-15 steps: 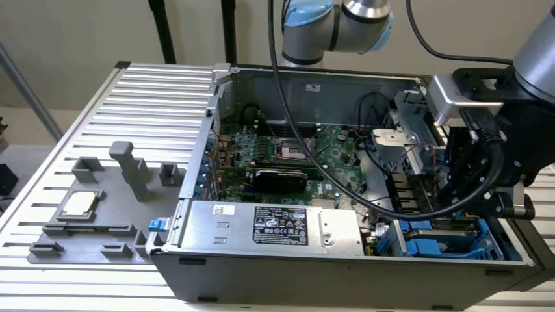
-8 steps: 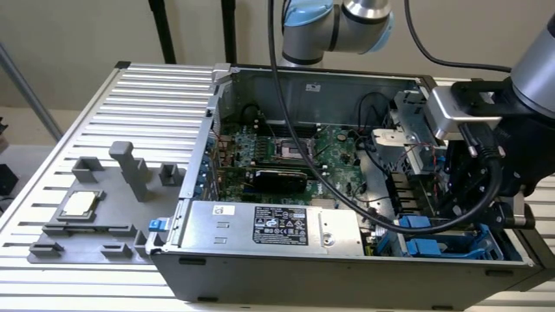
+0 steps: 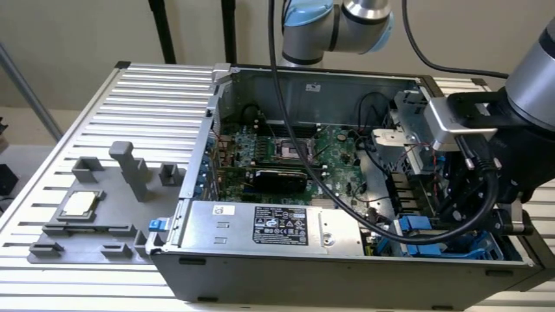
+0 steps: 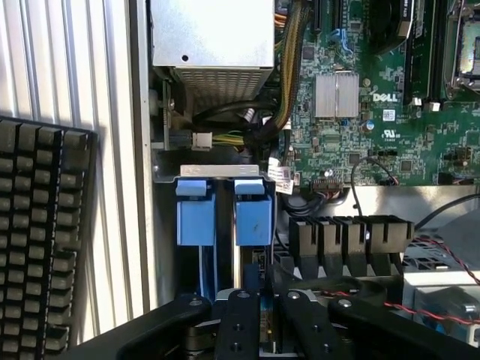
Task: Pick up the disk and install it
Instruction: 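Insert the second disk wire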
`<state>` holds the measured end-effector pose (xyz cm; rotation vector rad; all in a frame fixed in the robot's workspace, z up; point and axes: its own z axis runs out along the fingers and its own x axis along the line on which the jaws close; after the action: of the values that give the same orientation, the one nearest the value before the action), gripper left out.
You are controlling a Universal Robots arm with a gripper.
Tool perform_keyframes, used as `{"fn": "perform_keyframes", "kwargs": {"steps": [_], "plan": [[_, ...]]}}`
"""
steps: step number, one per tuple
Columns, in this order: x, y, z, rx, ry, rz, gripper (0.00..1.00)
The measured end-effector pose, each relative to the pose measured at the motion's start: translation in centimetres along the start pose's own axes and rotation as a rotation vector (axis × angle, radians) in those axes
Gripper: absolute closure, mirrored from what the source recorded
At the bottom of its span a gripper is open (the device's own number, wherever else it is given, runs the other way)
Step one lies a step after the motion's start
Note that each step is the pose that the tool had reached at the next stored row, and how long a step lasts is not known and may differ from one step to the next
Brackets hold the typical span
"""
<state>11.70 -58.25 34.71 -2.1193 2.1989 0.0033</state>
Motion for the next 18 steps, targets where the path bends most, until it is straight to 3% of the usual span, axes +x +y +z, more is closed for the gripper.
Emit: {"fn": "perform_keyframes", "kwargs": {"steps": [8, 18], "plan": [[0.04, 0.06, 0.62, 0.0228, -0.0042, -0.018, 0.84], [-0.03, 0.58, 0.63, 0.0241, -0.0049, -0.02, 0.84]]}}
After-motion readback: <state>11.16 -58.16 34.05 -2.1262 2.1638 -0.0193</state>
